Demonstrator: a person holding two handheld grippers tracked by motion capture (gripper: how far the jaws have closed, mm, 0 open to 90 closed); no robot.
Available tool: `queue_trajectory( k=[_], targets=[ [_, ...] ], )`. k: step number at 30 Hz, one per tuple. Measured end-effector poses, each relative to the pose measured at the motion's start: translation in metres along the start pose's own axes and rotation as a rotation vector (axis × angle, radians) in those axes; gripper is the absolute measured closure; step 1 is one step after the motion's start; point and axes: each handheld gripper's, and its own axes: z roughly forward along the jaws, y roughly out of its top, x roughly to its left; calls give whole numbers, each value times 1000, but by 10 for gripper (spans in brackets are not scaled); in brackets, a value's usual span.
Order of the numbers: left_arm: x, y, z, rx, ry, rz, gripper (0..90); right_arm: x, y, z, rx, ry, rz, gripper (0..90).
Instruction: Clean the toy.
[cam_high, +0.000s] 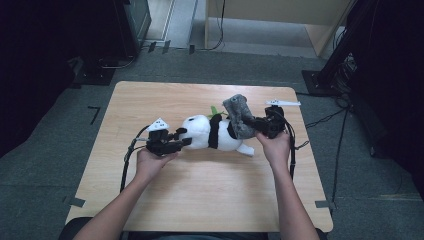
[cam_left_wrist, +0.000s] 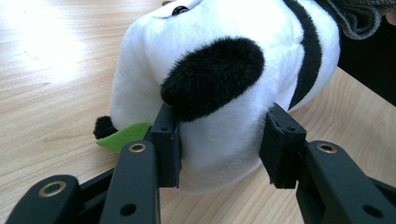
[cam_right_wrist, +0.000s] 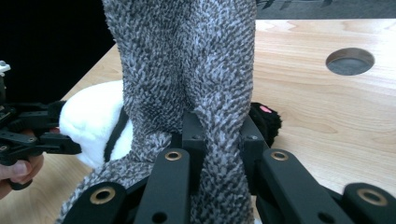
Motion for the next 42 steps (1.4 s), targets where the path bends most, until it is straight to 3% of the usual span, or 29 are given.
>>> queue_trajectory(
  k=[4,8,13,16,20,23,25,26,27,31,36,39,42],
  targets=[
    [1,0,0,3,2,-10,565,-3,0,-2,-6,-12,-1,796],
    [4,0,-1,4,0,-24,570,-14,-2,-9,-16,-53,26,797],
    [4,-1,-3,-15,-18,-28,588,-21,0,-23,-40,-65,57,798],
    [1,2,-8,-17,-30,-29,603,-16,5,-35,-79,-34,56,798],
    [-7,4,-19,7,-34,-40,610,7,12,-46,-101,34,6,798],
    [-10,1,-23,14,-33,-49,606,27,8,-38,-37,86,-39,797],
    [-12,-1,-25,13,-26,-36,597,32,6,-33,-5,88,-60,797],
    [-11,-2,-25,14,-27,-36,586,36,0,-20,51,82,-89,797],
    [-10,-2,-24,12,-21,-27,565,35,-2,-14,66,79,-87,797],
    [-5,-4,-24,-5,-31,1,428,29,-4,-5,45,86,-75,797],
    [2,-5,-26,-42,-32,89,364,24,0,2,33,70,-85,797],
    [5,-4,-28,-28,-48,129,354,19,2,6,25,77,-71,797],
    [10,-3,-27,2,-71,125,316,16,5,10,17,81,-74,796]
  ],
)
